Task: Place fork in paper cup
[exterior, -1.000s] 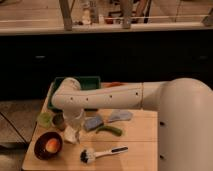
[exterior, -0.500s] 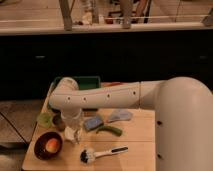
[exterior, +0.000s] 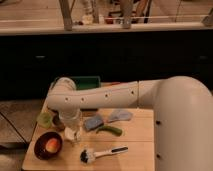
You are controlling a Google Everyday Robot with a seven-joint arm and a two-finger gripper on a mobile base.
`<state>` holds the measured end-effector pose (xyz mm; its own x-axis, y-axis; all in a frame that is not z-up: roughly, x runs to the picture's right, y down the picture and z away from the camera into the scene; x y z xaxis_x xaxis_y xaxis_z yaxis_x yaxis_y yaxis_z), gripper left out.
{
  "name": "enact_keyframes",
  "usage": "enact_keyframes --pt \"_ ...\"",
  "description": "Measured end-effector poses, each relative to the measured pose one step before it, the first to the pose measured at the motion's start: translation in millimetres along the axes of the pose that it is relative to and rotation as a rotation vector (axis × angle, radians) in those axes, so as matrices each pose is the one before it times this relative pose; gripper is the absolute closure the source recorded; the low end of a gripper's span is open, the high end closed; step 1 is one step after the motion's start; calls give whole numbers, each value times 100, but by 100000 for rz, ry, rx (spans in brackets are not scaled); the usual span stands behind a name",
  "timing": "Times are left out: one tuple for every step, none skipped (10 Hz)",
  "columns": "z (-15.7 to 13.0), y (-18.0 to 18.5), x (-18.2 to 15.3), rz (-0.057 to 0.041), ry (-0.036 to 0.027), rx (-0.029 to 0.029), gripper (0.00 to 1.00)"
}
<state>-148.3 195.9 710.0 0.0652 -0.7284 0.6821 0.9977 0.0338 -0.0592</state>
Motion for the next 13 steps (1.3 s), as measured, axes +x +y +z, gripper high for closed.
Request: enact_keyframes --pt "-34 -5 29 -130 -69 26 20" --pt "20 -11 19 -132 -159 11 20" --pt "10 87 66 12 -211 -41 20" --pt "60 79 71 54 -306 26 20" --pt "47 70 61 35 -216 -17 20" --pt "47 129 114 146 -233 60 20" --pt "17 61 61 47 -143 91 20" --pt "48 98 92 63 -174 -24 20" --pt "-9 91 104 48 -23 15 20" --pt "48 72 99 -356 -149 130 20" --pt "40 122 88 -176 -95 124 20" --pt "15 98 134 -197 -3 322 20" --pt "19 22 145 -183 10 259 20"
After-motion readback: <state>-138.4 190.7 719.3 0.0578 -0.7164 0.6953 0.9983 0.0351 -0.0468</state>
